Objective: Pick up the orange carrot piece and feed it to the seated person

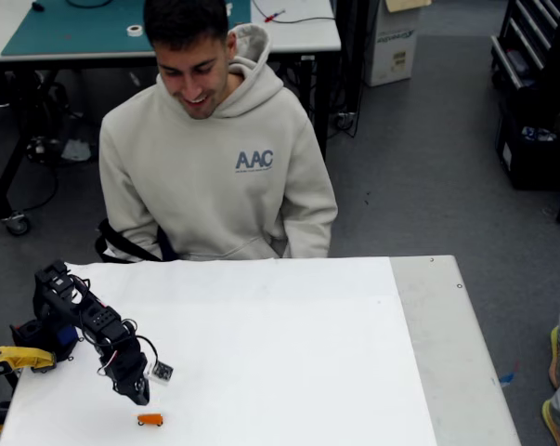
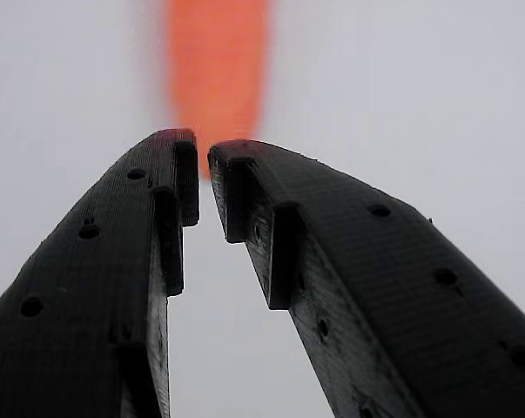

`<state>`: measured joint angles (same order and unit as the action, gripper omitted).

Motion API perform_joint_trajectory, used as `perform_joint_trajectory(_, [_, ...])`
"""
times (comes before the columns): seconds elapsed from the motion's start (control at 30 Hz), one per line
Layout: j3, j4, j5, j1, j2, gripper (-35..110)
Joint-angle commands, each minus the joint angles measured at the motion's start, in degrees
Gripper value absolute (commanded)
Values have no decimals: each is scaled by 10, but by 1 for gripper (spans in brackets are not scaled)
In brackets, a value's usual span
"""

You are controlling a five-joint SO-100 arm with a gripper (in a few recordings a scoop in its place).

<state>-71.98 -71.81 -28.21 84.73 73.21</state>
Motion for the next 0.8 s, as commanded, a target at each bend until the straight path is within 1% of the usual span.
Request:
perform_joint_trajectory(0.0, [67, -6, -22, 20, -11, -2])
perform_joint_trajectory(0.77, [73, -14, -25, -9, -33, -1])
